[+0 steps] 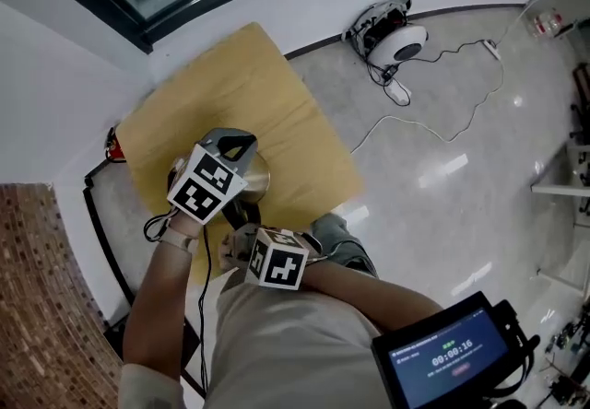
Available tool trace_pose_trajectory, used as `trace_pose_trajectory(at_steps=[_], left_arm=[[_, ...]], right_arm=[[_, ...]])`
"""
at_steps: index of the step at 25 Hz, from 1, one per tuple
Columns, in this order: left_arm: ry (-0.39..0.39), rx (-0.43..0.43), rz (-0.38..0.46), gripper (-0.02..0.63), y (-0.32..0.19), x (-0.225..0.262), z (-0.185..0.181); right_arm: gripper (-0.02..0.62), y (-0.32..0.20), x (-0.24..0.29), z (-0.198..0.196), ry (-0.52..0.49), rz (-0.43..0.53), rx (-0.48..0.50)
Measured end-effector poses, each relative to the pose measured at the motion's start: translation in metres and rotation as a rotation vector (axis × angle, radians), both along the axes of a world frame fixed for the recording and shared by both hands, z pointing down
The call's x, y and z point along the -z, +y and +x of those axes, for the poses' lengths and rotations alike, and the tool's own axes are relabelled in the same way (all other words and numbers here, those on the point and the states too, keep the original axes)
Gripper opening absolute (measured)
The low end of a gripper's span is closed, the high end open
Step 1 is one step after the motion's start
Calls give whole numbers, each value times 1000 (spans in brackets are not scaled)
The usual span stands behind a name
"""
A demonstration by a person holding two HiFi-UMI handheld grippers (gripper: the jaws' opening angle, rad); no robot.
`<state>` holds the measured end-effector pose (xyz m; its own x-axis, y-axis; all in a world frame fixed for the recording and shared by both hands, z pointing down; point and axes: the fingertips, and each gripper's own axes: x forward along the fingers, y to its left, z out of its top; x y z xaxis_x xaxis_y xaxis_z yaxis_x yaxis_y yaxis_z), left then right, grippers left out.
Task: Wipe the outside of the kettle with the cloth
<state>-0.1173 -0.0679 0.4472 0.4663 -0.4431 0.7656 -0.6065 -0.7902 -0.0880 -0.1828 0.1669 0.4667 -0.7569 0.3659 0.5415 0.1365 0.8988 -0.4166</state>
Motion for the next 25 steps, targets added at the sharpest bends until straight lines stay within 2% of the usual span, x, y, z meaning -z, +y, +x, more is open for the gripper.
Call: trace_pose_trajectory(at_steps=[2, 3, 5, 6, 8, 10, 12, 14, 15, 16, 18, 20, 21, 22, 23, 25], left_arm=[[-102, -41, -29, -3, 10, -14, -5], [-126, -38, -32, -3, 16, -16, -9], [-138, 10, -44, -3, 23, -17, -20], [-124, 66, -51, -2, 25, -17, -29], [-46, 229, -68, -6, 25, -14, -53], [67, 369, -110, -9, 27, -8, -70], [212, 483, -169, -11, 35, -1, -78], [364, 577, -207, -12, 46, 4, -78], [409, 602, -200, -12, 50, 6, -74], [411, 606, -172, -12, 54, 6, -69], [332, 587, -80, -14, 62, 4, -57], [293, 619, 8, -12, 71, 8, -50], [287, 639, 50, -9, 75, 11, -49], [276, 649, 87, -11, 80, 14, -49], [260, 652, 118, -11, 82, 16, -50], [235, 650, 158, -9, 79, 18, -51]], right_arm=[[69, -18, -1, 18, -6, 25, -114], [69, -30, 0, 30, -18, 15, -190], [69, -61, 2, 53, -45, -13, -360], [69, -79, 1, 61, -56, -17, -439], [71, -111, -1, 71, -67, 11, -547], [71, -138, -4, 74, -57, 65, -595], [71, -164, -9, 73, -49, 98, -639], [71, -195, -16, 66, -64, 89, -695], [71, -210, -20, 60, -80, 56, -717], [71, -224, -24, 55, -98, 0, -734], [71, -233, -23, 48, -152, -165, -758], [71, -215, -3, 50, -266, -310, -758], [71, -202, 5, 55, -311, -338, -753], [71, -190, 1, 63, -312, -345, -753], [71, -181, -20, 73, -257, -352, -767], [71, -171, -88, 91, -54, -425, -826]])
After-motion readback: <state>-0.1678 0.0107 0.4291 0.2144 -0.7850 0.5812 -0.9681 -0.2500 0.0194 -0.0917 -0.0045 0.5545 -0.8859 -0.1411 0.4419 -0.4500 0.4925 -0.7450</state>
